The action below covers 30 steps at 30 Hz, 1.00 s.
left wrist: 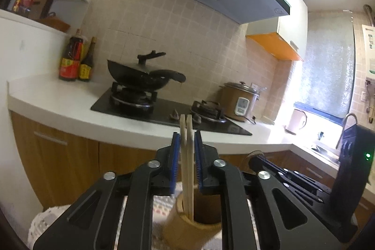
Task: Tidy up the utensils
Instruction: 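Lower the chopsticks into the wooden holder and open the left tool, then lower the right tool onto a clear plastic spoon and close it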
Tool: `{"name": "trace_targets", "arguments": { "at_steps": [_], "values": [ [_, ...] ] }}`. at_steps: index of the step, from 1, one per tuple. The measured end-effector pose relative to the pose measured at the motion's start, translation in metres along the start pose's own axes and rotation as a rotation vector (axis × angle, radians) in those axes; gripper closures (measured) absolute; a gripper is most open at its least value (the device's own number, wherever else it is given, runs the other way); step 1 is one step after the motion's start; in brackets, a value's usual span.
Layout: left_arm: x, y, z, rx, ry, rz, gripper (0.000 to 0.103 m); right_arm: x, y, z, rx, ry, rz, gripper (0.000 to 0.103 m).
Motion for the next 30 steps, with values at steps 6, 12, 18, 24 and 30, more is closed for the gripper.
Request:
{"name": "trace_targets", "arguments": {
  "at_steps": [6,12,18,24,30],
  "values": [
    [0.01,0.006,0.042,-0.027,-0.013,0.023,0.056,0.007,-0.009,0.034,0.042,0.005,-0.094,0.053],
    [0.03,0.013,0.091,-0.015,-0.06,0.038,0.056,0.019,-0.008,0.072,0.044,-0.004,-0.104,0.053],
    [0.04,0.013,0.136,0.009,-0.067,0.032,0.056,0.018,-0.007,0.101,0.043,0.045,-0.088,0.053],
    [0.024,0.014,0.155,0.032,0.023,0.023,0.056,-0.01,-0.009,0.111,0.014,0.206,-0.049,0.053],
    [-0.02,0.026,0.138,-0.003,0.227,0.058,0.056,-0.061,-0.021,0.103,0.008,0.454,-0.037,0.054]
  ]
}}
Point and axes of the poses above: each gripper's, at about its wrist camera, not at the fingertips, and z roughly against the way its jaws point, y to its left, x to its top, the point moved 3 cm from there along -z, roughly the way its jaws point, and after that the axes turned 5 degrees about -z, right-handed, at the moved point
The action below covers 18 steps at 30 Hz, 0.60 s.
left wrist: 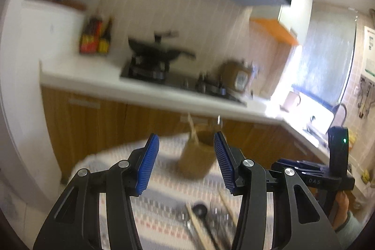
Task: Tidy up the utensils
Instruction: 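Lower the right tool onto a clear plastic spoon and close it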
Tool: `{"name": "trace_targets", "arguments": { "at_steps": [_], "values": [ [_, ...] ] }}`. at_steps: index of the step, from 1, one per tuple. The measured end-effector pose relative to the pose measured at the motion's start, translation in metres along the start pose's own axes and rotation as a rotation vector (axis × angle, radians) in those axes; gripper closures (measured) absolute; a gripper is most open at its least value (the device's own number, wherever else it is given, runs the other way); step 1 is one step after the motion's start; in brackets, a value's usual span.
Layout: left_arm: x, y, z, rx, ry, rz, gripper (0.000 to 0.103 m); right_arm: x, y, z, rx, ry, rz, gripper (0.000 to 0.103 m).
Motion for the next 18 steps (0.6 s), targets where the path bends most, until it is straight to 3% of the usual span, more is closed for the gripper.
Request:
{"name": "trace_targets", "arguments": {
  "at_steps": [7,9,11,18],
  "values": [
    [-0.065,0.031,-0.048,-0.028,0.258,0.063,0.057,-0.078,-0.043,-0.04,-0.006,0.306,-0.108,0.056],
    [-0.083,0.042,-0.063,-0.034,0.331,0.093,0.06,-0.097,-0.052,-0.046,0.008,0.352,-0.145,0.057],
    [-0.097,0.051,-0.077,-0.076,0.39,0.151,0.065,-0.114,-0.06,-0.05,0.024,0.377,-0.192,0.058],
    [-0.119,0.051,-0.112,-0.141,0.476,0.243,0.066,-0.139,-0.07,-0.049,0.119,0.38,-0.319,0.064]
  ]
}}
Point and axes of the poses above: each gripper's, at about its wrist camera, not at the fingertips, and z roughly against the way its jaws point, y to its left, x to its top, the point moved 3 cm from there along -z, roughly the way its jaws point, and after that the axes turned 5 degrees about -z, right-handed, at the moved point
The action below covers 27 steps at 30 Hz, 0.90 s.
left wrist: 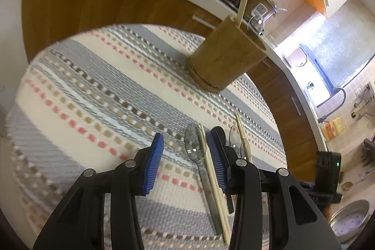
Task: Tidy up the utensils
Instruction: 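Lower the right tool onto a clear plastic spoon and close it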
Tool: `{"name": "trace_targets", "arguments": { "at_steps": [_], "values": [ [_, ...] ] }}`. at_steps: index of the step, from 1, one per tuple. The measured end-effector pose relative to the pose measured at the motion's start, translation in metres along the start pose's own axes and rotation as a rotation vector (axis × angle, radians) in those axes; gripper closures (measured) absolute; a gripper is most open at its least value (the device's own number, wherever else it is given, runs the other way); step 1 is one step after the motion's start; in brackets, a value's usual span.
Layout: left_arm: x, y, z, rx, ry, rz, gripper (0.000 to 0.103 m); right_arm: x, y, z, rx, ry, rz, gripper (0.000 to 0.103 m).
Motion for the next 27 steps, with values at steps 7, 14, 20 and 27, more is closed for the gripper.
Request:
{"name": "trace_targets", "arguments": {
  "at_steps": [7,14,20,27],
  "values": [
    [0.004,-0.015,-0.034,0.005,0.053,-0.024,0.066,-0.001,0.004,-0.001,0.043,-0.027,-0.004,0.071],
    [0.0,-0.027,-0.059,0.043,0.079,-0.071,0.067,0.002,0.011,-0.01,0.038,-0.043,0.024,0.087],
    [0.001,-0.028,-0.068,0.072,0.076,-0.07,0.086,0.006,0.018,-0.02,0.036,-0.046,0.043,0.098],
    [0.001,-0.029,-0.073,0.033,0.069,-0.07,0.103,0.009,0.02,-0.015,0.022,-0.068,0.056,0.099]
  ]
}}
Point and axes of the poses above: each gripper's, at about its wrist camera, not at the fingertips, and z roughly against the way its jaws point, y to its left, x to its top, the point moved 3 cm from there along -z, roughly the way its jaws point, and after that the axes turned 5 degrees about -z, right-handed, at the moved point
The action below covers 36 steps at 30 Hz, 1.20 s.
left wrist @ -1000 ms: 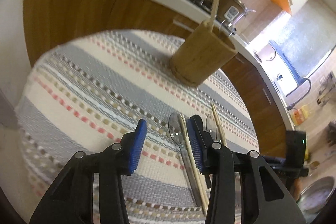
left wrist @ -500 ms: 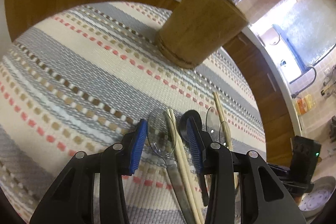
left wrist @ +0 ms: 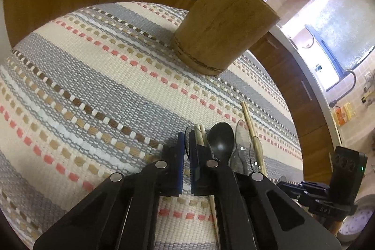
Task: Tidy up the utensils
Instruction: 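Lower the right tool onto a clear plastic spoon and close it, then lift the clear spoon with the right tool toward the wooden holder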
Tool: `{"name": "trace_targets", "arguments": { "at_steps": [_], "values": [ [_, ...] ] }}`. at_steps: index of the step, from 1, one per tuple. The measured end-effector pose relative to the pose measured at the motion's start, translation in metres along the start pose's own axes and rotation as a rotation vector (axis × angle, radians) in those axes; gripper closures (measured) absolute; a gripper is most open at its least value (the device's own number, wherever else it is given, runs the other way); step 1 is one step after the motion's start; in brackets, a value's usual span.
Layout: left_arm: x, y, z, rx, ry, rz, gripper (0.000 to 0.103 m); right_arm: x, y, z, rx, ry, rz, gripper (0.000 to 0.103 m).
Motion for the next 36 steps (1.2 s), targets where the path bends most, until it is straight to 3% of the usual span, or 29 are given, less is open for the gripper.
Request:
{"name": "trace_targets", "arguments": {
  "at_steps": [13,26,30,36],
  "values": [
    [-0.007,-0.007,0.039,-0.022,-0.075,-0.054,0.103,0.015,0.003,0.022,-0.007,-0.068,0.017,0.101],
    [-0.001,-0.032,0.097,0.022,-0.236,-0.134,0.103,0.025,0.018,0.044,-0.006,-0.133,0.059,0.102],
    [0.004,-0.043,0.119,0.056,-0.328,-0.168,0.103,0.032,0.031,0.06,-0.002,-0.171,0.085,0.102],
    [0.017,-0.066,0.149,0.193,-0.476,-0.244,0.103,0.052,0.052,0.087,0.008,-0.26,0.13,0.102]
  ]
}}
Point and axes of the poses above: each gripper's, at about its wrist camera, not at the fingertips, and z roughly against the way its jaws point, y to its left, x to its top, the point moved 3 cm from there along -z, roughly the way its jaws point, and after that the axes turned 5 degrees about -z, right-handed, at the moved point
